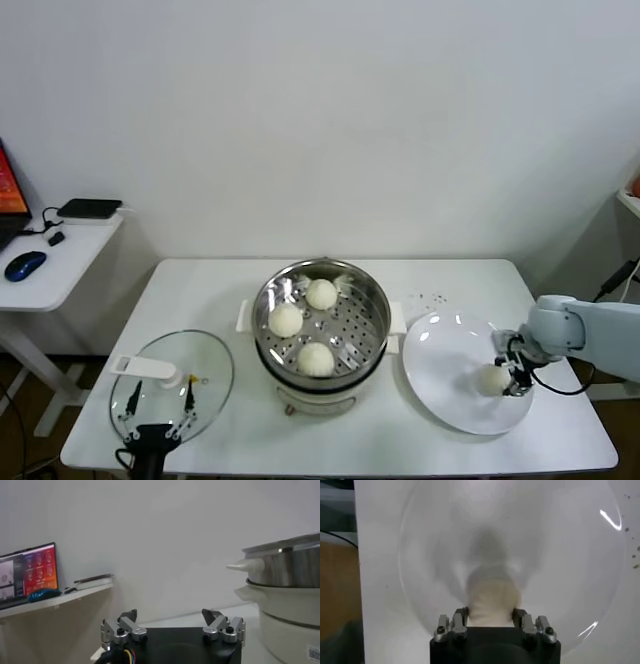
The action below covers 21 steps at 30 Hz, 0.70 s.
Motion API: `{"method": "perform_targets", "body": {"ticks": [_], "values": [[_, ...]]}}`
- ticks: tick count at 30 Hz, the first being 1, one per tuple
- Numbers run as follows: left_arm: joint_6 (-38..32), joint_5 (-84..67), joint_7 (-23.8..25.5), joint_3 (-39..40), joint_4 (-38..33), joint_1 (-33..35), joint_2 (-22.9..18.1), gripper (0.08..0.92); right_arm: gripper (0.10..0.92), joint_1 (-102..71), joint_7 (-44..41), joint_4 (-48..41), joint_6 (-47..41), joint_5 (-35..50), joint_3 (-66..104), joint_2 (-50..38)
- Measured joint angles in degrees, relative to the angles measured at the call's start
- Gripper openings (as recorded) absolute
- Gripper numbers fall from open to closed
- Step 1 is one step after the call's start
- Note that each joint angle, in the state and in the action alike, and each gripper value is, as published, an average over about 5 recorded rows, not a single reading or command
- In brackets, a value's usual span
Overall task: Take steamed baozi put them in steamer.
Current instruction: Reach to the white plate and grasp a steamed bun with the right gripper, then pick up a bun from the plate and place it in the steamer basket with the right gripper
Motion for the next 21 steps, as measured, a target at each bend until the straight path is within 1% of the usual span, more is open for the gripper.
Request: {"method": "perform_targets", "body": {"ticks": [4, 9, 16, 21], "values": [[0.02, -0.01, -0.01, -0.04, -0.27, 0.05, 0.0, 0.823, 0.591, 3.43, -0.02, 1.61, 0.32, 0.96, -2.1, 0.33], [0.13, 0.0, 0.05, 0.05, -0.56, 0.15, 0.0, 0.823, 0.593, 12.13, -0.64, 4.63, 0.9, 3.85, -7.7, 1.81], [0.17, 0.0, 0.24, 0.19, -0.8, 0.29, 0.0, 0.823, 0.594, 27.33, -2.84, 8.71, 1.68, 10.13, -15.41, 5.92], [0.27, -0.08, 0.43, 0.2, -1.14, 0.44, 0.0, 0.823, 0.593, 35.66, -4.28, 10.4, 1.36, 15.54, -16.96, 9.68]]}}
